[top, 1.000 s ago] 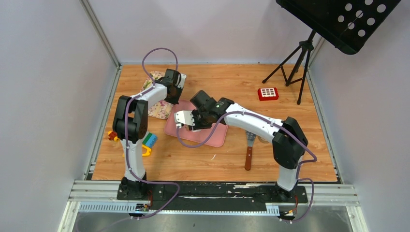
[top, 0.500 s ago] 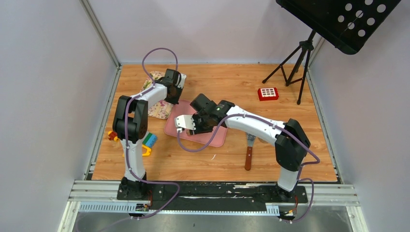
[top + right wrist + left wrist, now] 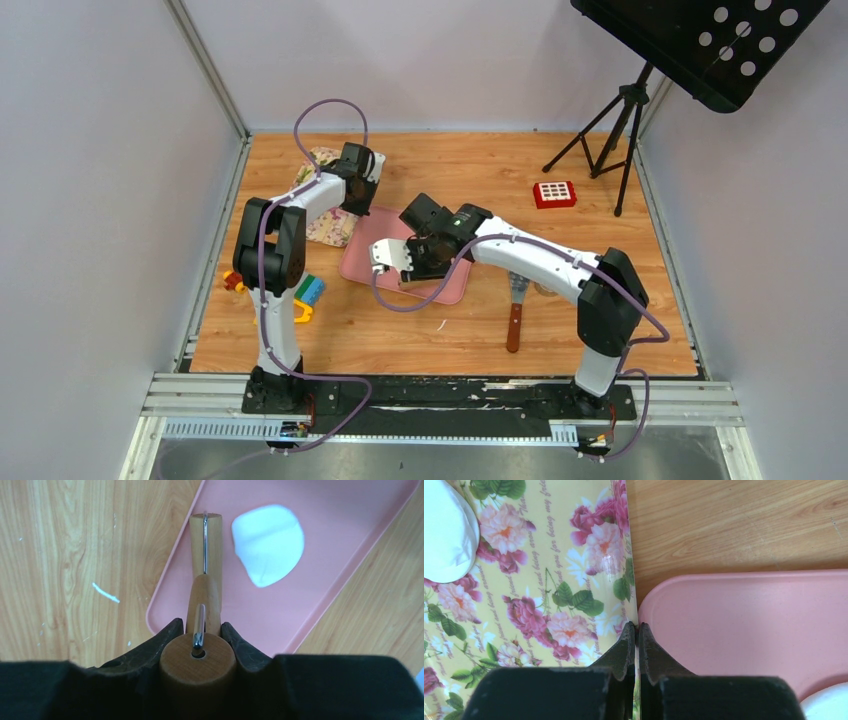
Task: Roll out the dumpling wrappers from the dough
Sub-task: Flatten out the dough on the work surface.
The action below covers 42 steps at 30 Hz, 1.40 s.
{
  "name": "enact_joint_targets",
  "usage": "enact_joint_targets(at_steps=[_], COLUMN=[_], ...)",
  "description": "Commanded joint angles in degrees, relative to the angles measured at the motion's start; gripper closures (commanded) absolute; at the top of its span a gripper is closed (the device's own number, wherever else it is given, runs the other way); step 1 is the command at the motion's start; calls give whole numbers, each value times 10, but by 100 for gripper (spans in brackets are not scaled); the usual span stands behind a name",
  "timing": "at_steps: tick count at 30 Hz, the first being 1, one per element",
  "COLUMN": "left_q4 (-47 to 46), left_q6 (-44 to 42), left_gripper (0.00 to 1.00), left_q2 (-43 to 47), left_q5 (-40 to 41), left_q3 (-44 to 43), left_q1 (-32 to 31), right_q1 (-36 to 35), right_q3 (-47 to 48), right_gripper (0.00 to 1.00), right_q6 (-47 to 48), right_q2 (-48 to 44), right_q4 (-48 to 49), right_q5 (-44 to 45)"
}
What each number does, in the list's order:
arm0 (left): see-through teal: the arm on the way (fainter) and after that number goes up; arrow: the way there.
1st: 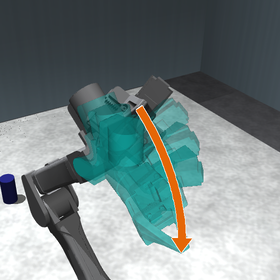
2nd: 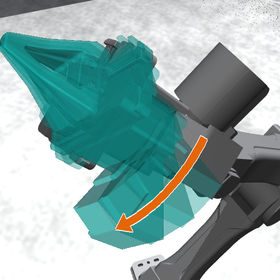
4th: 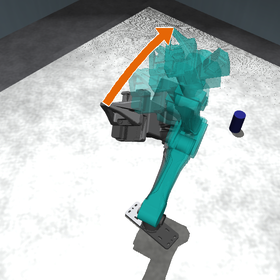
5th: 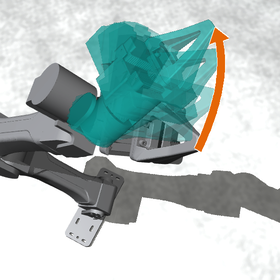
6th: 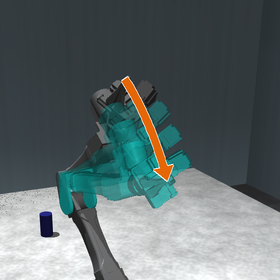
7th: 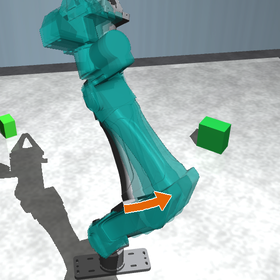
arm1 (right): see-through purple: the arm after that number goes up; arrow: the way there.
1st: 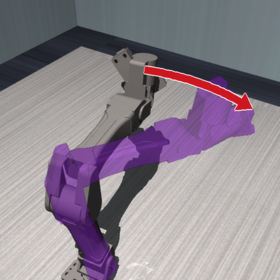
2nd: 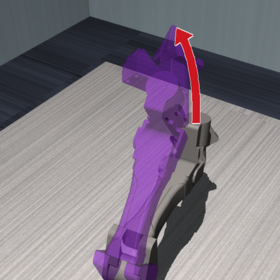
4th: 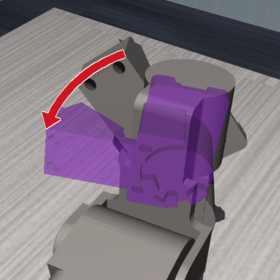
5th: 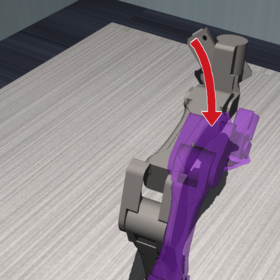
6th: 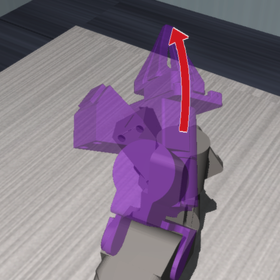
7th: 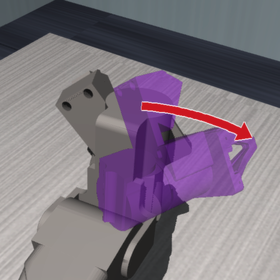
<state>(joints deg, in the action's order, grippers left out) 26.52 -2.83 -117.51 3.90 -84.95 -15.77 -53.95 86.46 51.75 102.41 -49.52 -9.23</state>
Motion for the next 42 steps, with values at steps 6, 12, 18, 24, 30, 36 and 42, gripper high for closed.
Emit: enact_joint_targets(at_steps=[6,12,18,24,30,36,42], left_q4=[33,32,32,31,29,28,27], left_q6=[-4,-4,-4,-4,-4,-3,-2], left_gripper=[100,100,100,100,100,100,100], left_q2=[-28,-26,-27,-25,-22,-21,-21], left_q5=[9,13,11,11,9,10,11], left_q3=[10,12,11,13,15,16,17], left_q1=[1,-2,-3,-4,-4,-4,-4], right_q1=[3,3,2,3,8,10,1], right_q3=[63,85,97,96,76,65,25], right_gripper=[100,100,100,100,100,100,100], right_q6=[-54,-67,-60,-64,-72,-71,-48], right_q2=[-45,-6,62,117,153,168,125], right_q4=[-17,17,37,38,43,46,33], right_q5=[41,63,83,85,116,109,54])
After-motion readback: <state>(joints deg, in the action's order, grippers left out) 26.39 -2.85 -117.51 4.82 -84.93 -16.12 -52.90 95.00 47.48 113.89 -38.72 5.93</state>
